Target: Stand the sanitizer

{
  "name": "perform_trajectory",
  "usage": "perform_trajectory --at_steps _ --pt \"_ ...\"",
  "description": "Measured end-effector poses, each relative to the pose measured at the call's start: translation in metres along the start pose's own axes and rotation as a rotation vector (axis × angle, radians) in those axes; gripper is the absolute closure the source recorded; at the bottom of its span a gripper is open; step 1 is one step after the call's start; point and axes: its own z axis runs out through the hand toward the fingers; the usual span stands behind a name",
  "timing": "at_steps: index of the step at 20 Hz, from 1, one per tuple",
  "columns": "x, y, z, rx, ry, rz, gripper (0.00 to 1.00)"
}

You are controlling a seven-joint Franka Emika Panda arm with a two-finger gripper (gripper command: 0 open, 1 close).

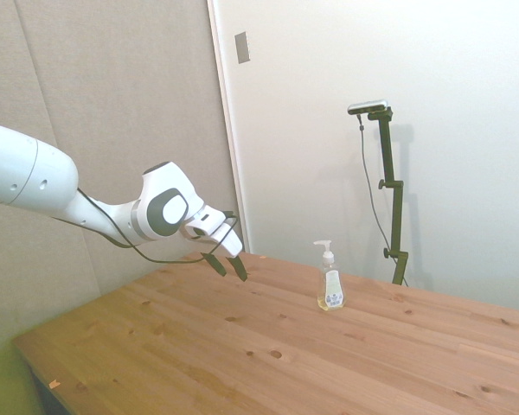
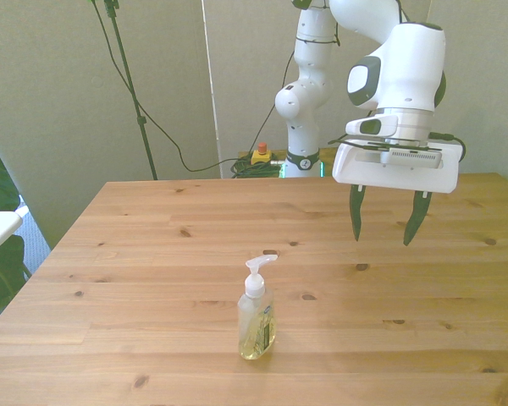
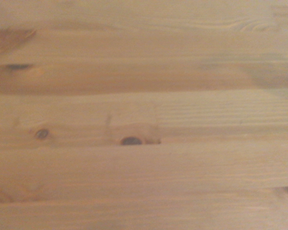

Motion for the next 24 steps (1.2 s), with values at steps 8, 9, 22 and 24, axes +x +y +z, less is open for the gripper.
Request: perform_trajectory --at_steps 8,9,22,24 --pt "-0.013 0.046 -0.033 -0.013 -0.039 -0.028 0.00" --pt "-0.013 0.054 -0.037 -0.021 -0.039 -0.019 0.00" --pt "-0.020 0.142 -0.094 -0.088 -0.158 -0.009 0.00" --pt "-0.019 0.154 -0.100 -0.081 -0.182 -0.036 0.00"
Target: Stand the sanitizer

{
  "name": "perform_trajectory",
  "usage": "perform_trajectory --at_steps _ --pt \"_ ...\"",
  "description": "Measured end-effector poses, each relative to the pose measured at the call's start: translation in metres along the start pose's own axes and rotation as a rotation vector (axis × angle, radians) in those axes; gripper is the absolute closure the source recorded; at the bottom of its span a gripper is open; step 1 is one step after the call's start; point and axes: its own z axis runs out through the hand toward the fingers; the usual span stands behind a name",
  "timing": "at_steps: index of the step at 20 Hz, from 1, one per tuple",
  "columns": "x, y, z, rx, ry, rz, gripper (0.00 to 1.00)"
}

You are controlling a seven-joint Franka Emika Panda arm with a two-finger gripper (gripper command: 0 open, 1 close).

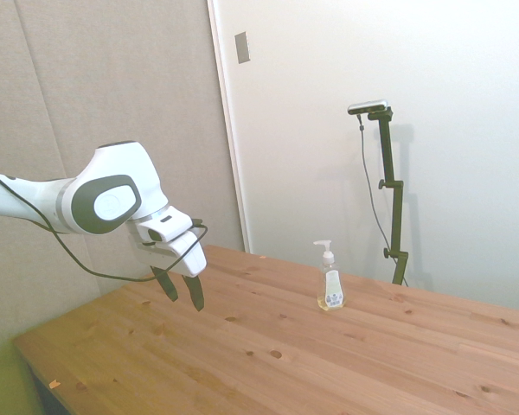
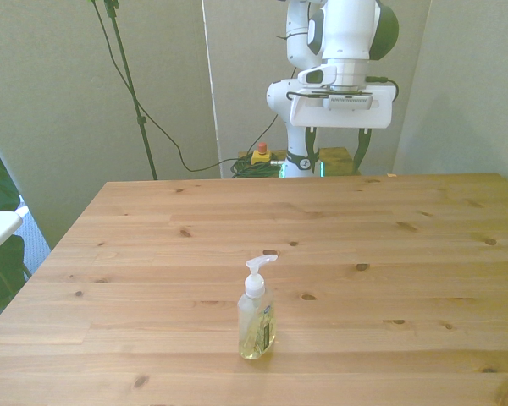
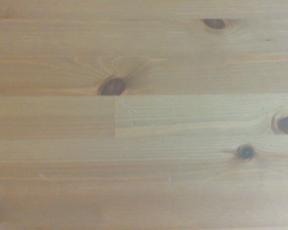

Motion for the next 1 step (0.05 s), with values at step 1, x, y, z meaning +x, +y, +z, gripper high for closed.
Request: perform_trajectory --at_steps 1 --pt "-0.0002 0.0054 -0.0012 -0.003 -0.007 -0.011 0.00"
